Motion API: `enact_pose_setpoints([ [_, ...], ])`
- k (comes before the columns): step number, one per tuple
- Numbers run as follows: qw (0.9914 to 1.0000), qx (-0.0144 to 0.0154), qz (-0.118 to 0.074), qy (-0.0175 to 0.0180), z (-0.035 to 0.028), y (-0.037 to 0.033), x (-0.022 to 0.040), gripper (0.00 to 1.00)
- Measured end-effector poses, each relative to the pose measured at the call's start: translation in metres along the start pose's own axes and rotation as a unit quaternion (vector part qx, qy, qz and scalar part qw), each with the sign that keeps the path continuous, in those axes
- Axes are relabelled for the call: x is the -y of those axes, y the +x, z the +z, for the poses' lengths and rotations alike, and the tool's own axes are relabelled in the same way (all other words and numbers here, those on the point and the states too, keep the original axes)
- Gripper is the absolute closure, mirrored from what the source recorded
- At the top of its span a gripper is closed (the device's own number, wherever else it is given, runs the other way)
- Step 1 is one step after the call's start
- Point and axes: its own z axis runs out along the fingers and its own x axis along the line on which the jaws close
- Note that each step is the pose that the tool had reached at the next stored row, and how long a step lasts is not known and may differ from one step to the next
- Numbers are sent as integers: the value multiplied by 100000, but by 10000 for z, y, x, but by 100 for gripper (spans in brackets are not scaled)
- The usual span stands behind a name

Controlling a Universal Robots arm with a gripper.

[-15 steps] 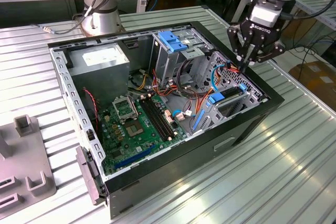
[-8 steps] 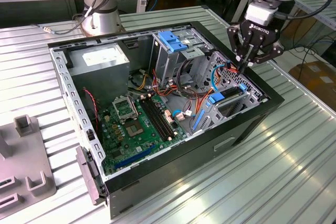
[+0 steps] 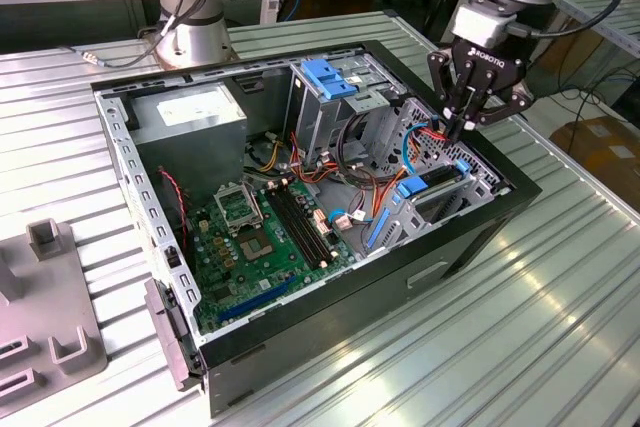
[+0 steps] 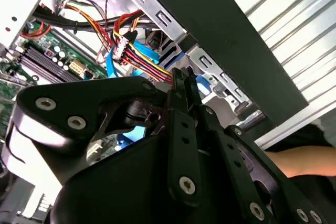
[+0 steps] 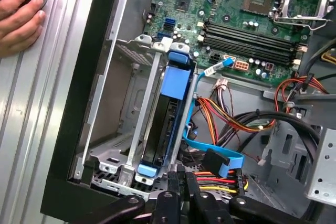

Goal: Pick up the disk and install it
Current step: 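Insert the first disk wire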

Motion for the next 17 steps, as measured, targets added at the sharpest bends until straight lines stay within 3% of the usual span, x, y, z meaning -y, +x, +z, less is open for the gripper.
enact_pose_setpoints([
  [2,99986,10,1680,-179,5,0,0,84],
  [4,99889,14,4674,-499,14,-1,0,84],
  [6,99803,43,6233,-660,17,-2,0,84],
  [8,99669,681,8059,-766,20,-2,0,84],
  [10,99628,1434,8462,-730,22,9,-4,84],
  [13,99625,1523,8482,-720,34,118,-44,84],
  [15,99621,1538,8532,-724,36,121,-64,84],
  [17,99520,1533,9629,-825,42,120,-65,84],
])
